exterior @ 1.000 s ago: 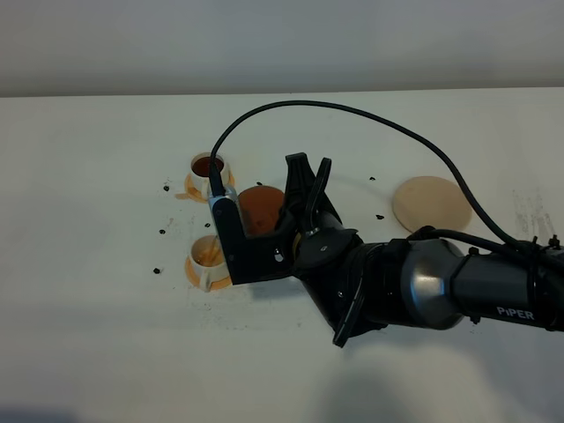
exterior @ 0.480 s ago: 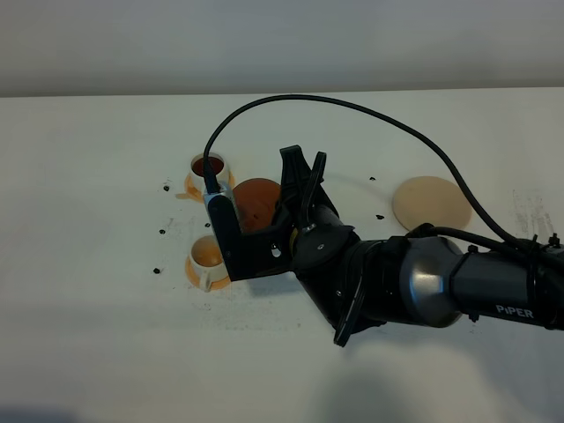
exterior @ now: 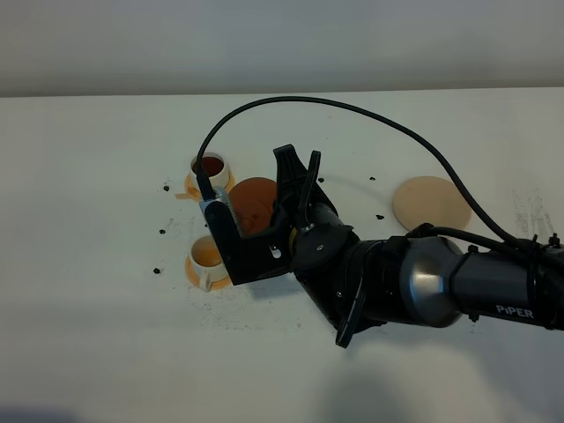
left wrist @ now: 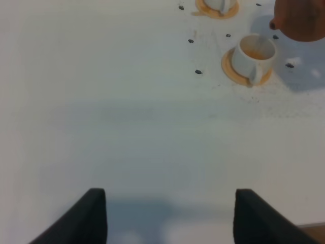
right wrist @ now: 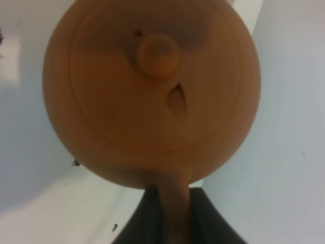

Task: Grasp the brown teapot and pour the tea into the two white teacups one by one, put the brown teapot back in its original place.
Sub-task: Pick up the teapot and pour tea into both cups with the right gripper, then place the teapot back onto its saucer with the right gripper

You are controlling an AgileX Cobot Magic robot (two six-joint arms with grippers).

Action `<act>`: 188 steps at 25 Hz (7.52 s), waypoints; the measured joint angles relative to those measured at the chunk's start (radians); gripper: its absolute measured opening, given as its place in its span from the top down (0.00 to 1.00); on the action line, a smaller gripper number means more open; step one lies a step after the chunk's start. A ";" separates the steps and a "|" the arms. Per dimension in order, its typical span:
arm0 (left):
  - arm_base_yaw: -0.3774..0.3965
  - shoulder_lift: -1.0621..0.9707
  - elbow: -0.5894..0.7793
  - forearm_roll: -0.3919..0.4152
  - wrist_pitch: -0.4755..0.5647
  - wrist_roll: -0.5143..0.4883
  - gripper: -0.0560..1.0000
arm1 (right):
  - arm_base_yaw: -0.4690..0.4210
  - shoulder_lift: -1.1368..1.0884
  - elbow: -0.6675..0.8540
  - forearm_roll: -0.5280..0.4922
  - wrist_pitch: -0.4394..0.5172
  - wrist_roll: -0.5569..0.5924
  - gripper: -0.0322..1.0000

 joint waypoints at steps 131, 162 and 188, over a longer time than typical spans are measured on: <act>0.000 0.000 0.000 0.000 0.000 0.001 0.46 | 0.015 0.000 0.000 -0.182 0.005 -0.166 0.88; 0.000 0.000 0.000 0.000 0.000 0.001 0.46 | 0.015 0.000 0.000 -0.132 0.012 -0.003 0.88; 0.000 0.000 0.000 0.000 0.000 0.001 0.46 | -0.229 -0.228 -0.087 0.998 -0.151 0.038 0.88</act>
